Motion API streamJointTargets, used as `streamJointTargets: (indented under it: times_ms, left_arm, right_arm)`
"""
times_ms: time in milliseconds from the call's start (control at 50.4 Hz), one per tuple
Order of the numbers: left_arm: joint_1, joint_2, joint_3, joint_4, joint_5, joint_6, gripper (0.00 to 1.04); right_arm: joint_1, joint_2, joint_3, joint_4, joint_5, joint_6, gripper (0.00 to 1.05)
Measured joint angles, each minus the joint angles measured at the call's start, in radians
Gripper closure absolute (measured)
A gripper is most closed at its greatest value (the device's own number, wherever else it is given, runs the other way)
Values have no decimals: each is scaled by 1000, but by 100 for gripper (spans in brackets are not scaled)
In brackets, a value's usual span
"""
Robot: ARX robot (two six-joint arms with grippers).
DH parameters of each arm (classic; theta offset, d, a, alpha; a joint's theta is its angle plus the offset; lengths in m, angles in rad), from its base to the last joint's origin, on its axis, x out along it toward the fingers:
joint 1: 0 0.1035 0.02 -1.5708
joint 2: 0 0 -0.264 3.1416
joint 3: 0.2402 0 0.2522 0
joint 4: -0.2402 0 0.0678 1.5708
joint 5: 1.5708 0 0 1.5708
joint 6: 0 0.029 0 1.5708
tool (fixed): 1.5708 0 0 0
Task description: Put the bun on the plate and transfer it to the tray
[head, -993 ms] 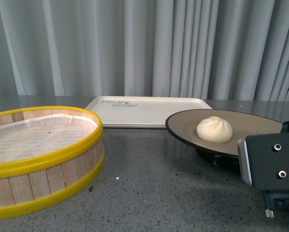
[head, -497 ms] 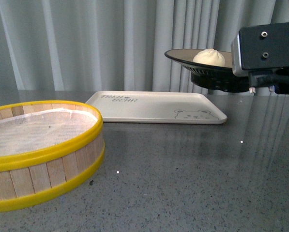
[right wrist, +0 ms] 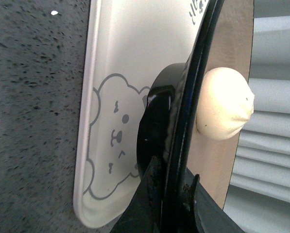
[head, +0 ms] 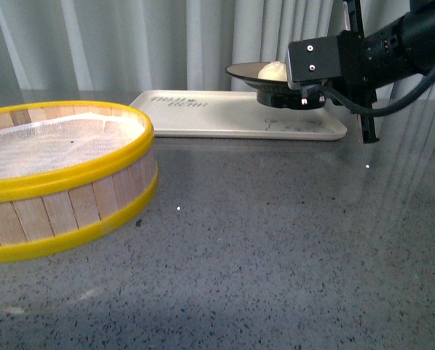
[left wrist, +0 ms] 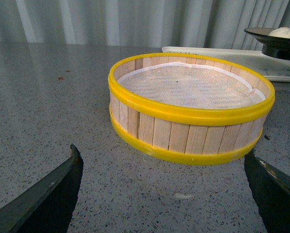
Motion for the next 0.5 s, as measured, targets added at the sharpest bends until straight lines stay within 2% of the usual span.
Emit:
streamJointTargets:
  times_ms: [258, 497]
  left_arm:
    - [0, 0, 0, 0, 0, 0, 7]
    - [0, 0, 0, 0, 0, 0, 7]
  right_arm:
    - [20, 156, 192, -53, 11, -18, 102]
    - [31, 190, 230, -72, 10, -21, 102]
